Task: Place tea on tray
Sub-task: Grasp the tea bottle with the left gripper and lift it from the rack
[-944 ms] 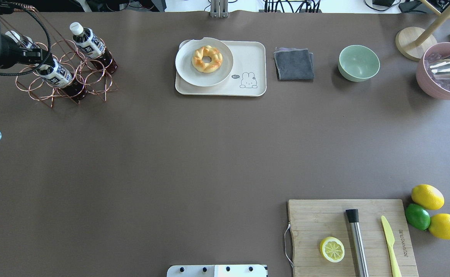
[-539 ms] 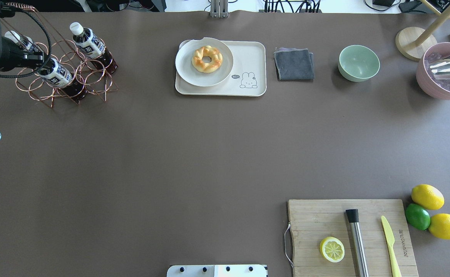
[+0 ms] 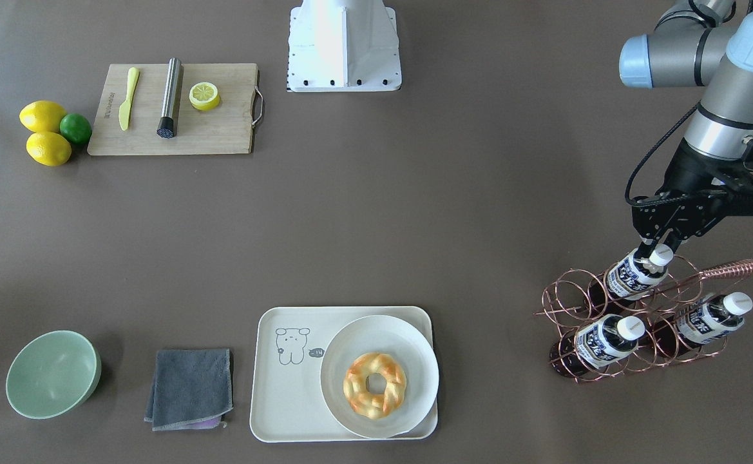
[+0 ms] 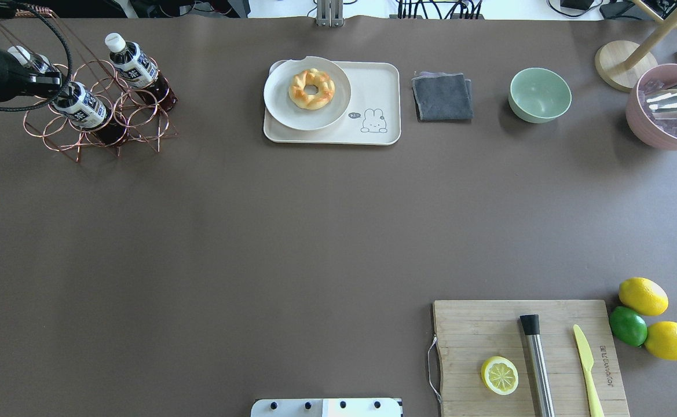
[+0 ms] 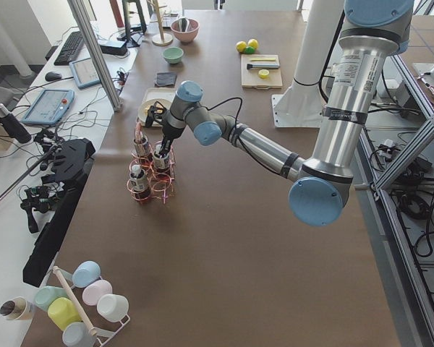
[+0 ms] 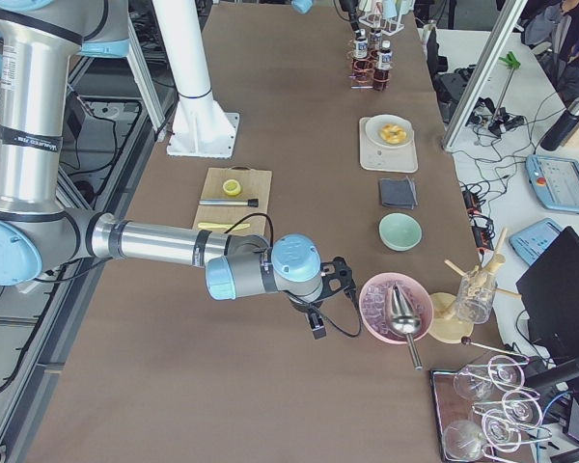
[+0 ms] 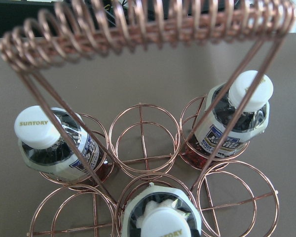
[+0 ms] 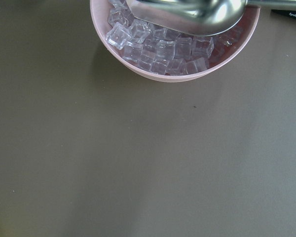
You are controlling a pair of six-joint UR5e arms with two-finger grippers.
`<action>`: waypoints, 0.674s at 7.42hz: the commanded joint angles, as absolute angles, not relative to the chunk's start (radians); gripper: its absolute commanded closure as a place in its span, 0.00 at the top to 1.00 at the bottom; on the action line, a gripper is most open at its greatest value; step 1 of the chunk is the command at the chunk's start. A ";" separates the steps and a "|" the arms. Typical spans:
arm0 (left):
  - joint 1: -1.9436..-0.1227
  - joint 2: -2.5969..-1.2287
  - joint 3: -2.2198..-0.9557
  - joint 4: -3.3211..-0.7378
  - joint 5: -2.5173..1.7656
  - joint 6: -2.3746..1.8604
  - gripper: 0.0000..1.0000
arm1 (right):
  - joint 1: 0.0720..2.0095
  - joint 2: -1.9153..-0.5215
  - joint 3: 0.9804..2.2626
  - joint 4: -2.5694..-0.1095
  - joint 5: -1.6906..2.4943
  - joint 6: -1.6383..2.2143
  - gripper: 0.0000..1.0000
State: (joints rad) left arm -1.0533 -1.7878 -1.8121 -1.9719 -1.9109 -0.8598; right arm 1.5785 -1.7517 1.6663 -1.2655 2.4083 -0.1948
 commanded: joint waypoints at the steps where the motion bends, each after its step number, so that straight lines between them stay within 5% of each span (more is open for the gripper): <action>1: -1.139 -1.789 -1.850 -1.971 -1.994 -0.854 0.00 | 1.578 -1.752 1.664 -1.266 2.408 -0.195 1.00; 5: -1.261 -1.740 -1.978 -1.932 -2.060 -0.844 0.00 | 1.578 -1.753 1.661 -1.266 2.408 -0.195 1.00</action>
